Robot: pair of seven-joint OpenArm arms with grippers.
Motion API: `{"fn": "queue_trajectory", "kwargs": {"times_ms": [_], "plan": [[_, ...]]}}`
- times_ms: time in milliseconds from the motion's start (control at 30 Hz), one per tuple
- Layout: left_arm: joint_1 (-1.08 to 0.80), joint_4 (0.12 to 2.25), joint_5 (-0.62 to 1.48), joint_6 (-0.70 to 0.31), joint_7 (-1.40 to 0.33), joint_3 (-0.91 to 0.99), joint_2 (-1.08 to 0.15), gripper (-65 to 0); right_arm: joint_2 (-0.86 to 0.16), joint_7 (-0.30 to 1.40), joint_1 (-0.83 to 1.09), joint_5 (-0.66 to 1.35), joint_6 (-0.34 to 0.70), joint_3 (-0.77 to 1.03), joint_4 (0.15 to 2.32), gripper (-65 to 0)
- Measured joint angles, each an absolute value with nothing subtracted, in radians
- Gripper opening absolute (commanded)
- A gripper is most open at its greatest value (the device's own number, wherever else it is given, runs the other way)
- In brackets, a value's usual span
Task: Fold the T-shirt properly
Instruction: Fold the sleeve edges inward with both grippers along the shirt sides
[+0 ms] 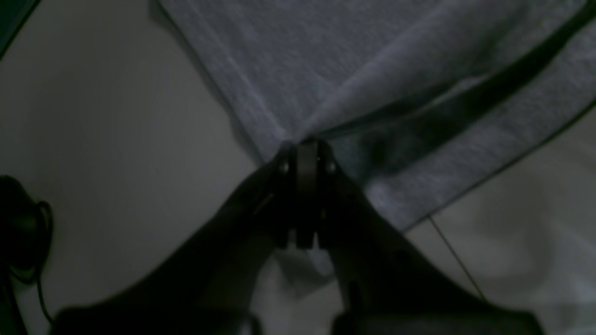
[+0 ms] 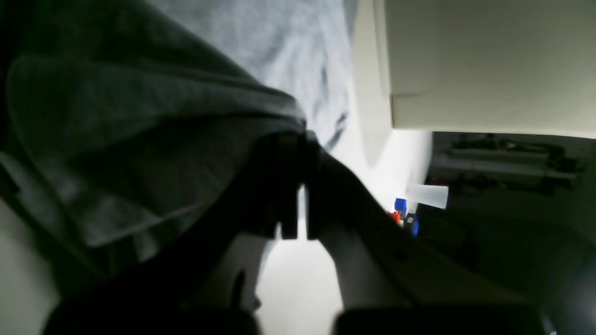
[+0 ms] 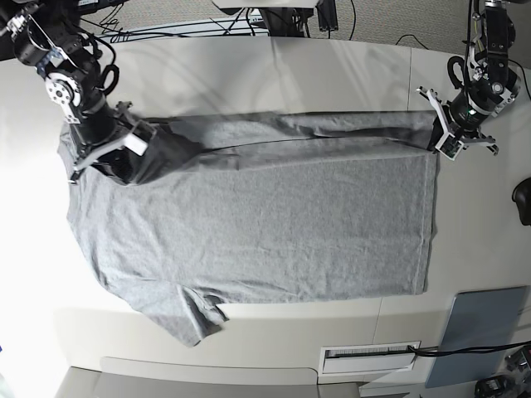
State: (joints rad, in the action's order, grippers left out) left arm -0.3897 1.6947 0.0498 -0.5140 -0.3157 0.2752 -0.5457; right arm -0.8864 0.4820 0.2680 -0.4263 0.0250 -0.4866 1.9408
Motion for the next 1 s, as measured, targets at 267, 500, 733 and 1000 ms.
{"fn": "queue_trajectory", "kwargs": {"times_ms": [267,500,733,1000], "plan": [[-0.379,1.686,0.05,-0.515,-0.316,0.275,-0.543,-65.0,-0.886,0.488,0.119,-0.434,0.024,-0.644,1.823,-65.0],[-0.328,1.632,0.05,-0.517,-0.316,0.275,-0.512,-65.0,-0.828,0.501,0.043,-0.423,0.02,-0.675,1.757,-65.0],[-0.323,1.63,0.046,-0.518,-0.318,0.275,-0.513,-65.0,-0.809,0.513,0.041,-0.42,0.02,-0.675,1.733,-65.0],[-0.298,1.626,0.047,-0.527,-0.314,0.275,-0.513,-65.0,-0.809,0.55,0.041,-0.443,-0.029,-0.675,1.733,-65.0]]}}
